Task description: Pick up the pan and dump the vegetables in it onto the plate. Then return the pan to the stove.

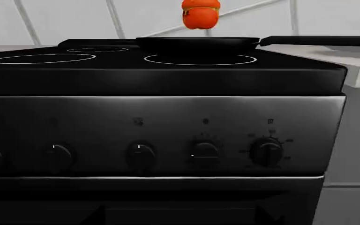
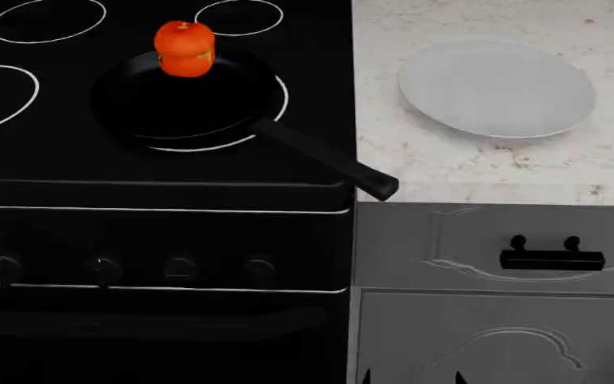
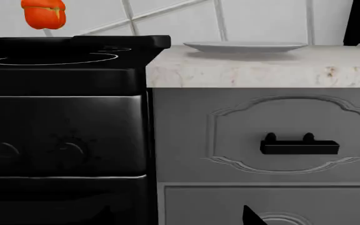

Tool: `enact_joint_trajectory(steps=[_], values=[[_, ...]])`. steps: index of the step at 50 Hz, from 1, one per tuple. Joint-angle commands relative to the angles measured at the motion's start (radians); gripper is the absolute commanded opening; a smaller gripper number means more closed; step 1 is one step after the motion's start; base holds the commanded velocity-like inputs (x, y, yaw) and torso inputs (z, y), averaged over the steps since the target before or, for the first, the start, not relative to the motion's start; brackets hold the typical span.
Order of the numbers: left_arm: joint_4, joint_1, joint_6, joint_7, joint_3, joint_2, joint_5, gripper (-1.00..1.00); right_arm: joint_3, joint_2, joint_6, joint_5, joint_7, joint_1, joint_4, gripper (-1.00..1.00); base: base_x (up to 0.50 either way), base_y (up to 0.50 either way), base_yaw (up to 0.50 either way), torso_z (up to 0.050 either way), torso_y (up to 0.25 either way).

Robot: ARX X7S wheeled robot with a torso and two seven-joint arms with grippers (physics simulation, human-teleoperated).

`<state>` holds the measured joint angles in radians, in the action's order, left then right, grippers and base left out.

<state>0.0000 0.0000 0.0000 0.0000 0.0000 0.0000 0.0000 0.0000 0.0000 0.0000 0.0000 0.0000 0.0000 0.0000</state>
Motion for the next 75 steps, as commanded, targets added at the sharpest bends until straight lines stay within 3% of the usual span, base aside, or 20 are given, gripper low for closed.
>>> enact_joint_trajectory(steps=[1,9,14,15,16,21,29,40,53,75], values=[[-0.001,-0.002,0.000,-0.032,0.032,-0.028,-0.028,1.00,-0.024,0.018,-0.004,0.018,0.024,0.002,0.005,1.00,0.00,0.00,0.00,0.000,0.000],[0.009,-0.029,-0.021,-0.041,0.119,-0.038,0.003,1.00,-0.061,0.043,0.013,0.038,0.044,0.001,-0.007,1.00,0.00,0.00,0.00,0.000,0.000],[0.003,-0.025,-0.027,-0.059,0.099,-0.054,-0.031,1.00,-0.065,0.057,0.017,0.059,0.046,0.000,-0.012,1.00,0.00,0.00,0.00,0.000,0.000],[0.013,0.002,-0.021,-0.101,0.058,-0.046,0.003,1.00,-0.061,0.046,0.003,0.049,0.043,-0.005,-0.010,1.00,0.00,0.00,0.00,0.000,0.000],[0.001,0.001,-0.014,-0.054,0.018,-0.008,0.036,1.00,-0.013,0.009,0.001,0.010,0.013,-0.004,-0.008,1.00,0.00,0.00,0.00,0.000,0.000],[0.014,0.003,-0.033,-0.081,0.044,-0.029,0.014,1.00,-0.039,0.031,0.002,0.027,0.040,-0.006,-0.011,1.00,0.00,0.00,0.00,0.000,0.000],[0.214,0.032,-0.140,-0.085,0.056,-0.069,0.006,1.00,-0.028,0.073,0.108,0.038,0.077,-0.044,-0.165,1.00,0.00,0.00,0.00,0.050,0.032],[0.458,0.012,-0.386,-0.066,0.052,-0.133,-0.001,1.00,-0.051,0.129,0.360,-0.016,0.102,-0.009,-0.399,1.00,0.00,0.00,0.00,0.050,0.032],[0.636,-0.103,-0.649,-0.044,0.057,-0.179,-0.009,1.00,-0.044,0.210,0.732,0.061,0.001,0.136,-0.589,1.00,0.00,0.00,0.00,0.050,0.034],[0.909,-0.448,-1.195,-0.008,0.109,-0.237,-0.017,1.00,-0.013,0.287,1.400,0.161,-0.071,0.533,-0.889,1.00,0.00,0.00,0.00,0.050,0.033]])
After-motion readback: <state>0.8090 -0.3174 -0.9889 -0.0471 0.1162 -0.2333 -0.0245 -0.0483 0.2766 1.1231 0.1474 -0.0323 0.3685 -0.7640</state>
